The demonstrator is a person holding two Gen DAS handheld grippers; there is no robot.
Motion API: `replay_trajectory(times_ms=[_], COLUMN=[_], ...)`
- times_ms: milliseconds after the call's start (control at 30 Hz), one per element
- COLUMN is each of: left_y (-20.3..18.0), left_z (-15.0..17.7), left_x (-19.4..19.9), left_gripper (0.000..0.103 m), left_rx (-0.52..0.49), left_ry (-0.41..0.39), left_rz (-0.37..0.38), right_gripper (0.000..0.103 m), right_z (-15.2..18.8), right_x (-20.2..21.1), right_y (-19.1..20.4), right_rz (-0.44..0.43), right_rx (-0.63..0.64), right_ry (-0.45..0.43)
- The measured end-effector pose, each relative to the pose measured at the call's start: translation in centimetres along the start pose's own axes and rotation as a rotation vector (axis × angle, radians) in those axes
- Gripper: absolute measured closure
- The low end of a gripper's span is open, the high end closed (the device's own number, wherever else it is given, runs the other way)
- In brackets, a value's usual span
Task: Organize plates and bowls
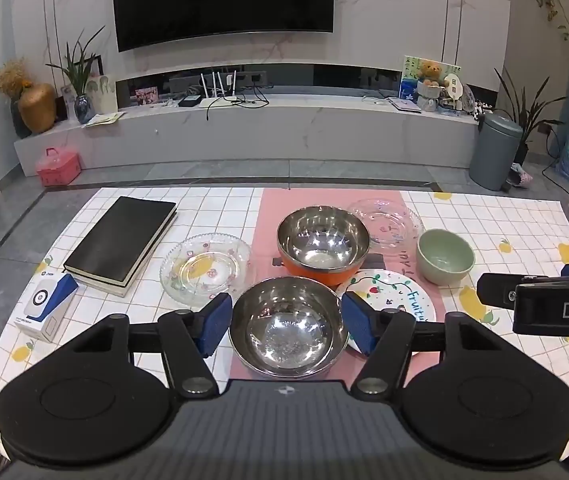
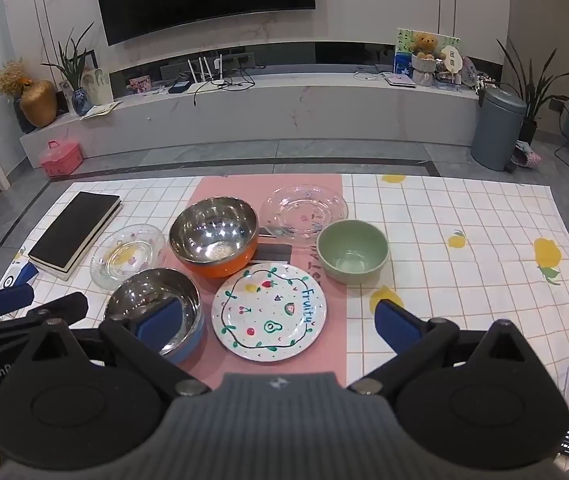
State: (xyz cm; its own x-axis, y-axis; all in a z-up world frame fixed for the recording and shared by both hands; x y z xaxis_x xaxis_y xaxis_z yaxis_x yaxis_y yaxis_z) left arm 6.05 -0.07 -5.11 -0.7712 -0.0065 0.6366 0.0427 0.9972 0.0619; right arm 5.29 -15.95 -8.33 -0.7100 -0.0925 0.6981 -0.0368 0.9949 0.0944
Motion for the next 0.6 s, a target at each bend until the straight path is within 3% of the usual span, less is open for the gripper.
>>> replay_trajectory(times_ms=[600], left_y=[-0.17], left_z=[0.08], left_x=[-0.07], left_gripper=[0.033], left_rx=[0.029], left_ry=[0.027], left_rz=[0.021], right_gripper=[0.003], right_z=[0.23], right_x=[-0.3], right_y=[-0.28], right_rz=[-0.001], right_rx=[-0.005], right_ry=[0.011])
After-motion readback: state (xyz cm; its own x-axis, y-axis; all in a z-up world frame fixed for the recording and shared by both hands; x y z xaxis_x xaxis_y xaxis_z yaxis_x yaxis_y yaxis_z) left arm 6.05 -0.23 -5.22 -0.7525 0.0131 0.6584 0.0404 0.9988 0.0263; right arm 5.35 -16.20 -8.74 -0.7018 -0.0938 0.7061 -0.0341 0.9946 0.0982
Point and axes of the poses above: each gripper's, at about its wrist camera, not at the fingertips, and x roughly against the way its jaws point, y to its left, z to its underside, the point moved 8 cm from there along -x, roughly the way its jaws point
